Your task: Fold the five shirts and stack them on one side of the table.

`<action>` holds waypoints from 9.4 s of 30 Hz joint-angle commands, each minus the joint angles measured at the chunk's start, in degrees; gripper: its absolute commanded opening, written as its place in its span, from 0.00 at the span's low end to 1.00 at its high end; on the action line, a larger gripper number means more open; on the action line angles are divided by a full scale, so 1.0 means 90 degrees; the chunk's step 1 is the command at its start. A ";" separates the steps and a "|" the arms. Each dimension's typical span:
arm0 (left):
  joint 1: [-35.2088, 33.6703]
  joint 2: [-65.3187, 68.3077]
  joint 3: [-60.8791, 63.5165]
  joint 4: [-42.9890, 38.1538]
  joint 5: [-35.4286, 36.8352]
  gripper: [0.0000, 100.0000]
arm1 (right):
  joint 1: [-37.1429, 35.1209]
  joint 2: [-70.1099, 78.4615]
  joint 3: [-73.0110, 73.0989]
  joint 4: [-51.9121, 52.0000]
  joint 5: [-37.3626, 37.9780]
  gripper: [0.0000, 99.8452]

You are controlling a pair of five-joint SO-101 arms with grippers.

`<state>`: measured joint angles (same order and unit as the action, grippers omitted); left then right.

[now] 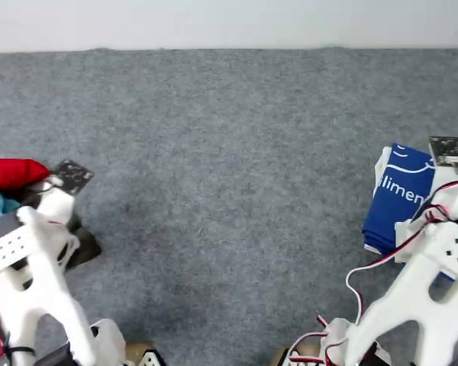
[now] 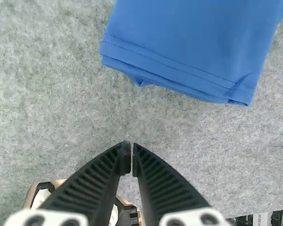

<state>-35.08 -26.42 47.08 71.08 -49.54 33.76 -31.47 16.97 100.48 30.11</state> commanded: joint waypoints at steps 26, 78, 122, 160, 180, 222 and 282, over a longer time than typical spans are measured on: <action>0.0791 0.3516 -0.2779 -0.0908 0.1319 0.01 | -0.0015 -0.0190 -0.0068 0.0259 0.0020 0.01; 0.5441 0.2139 -0.8181 0.1514 0.3634 0.01 | -0.0054 -0.0200 -0.0049 0.0259 0.0010 0.01; 0.5001 0.1631 -0.6569 0.0059 0.3614 0.22 | -0.3902 0.0151 -0.0029 -0.0220 -0.0645 0.01; -0.0195 0.1582 -0.5866 0.2569 0.2979 0.23 | -0.7536 0.6813 -0.3458 -0.0357 -0.1993 0.21; -0.0186 0.1631 -0.5866 0.2393 0.2979 0.23 | -0.5661 0.5201 -0.4835 0.0259 -0.0078 0.01; 0.4855 0.4054 -0.6921 0.1123 0.4737 0.24 | -0.4391 -0.1255 0.0117 0.0210 0.3712 0.01; 0.3741 0.5031 -1.2625 0.3184 0.4327 0.01 | -0.3101 -0.1206 -0.1153 -0.2027 0.3702 0.01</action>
<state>1.76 28.97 -64.31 99.30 -10.07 4.22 -41.58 11.60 88.26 62.90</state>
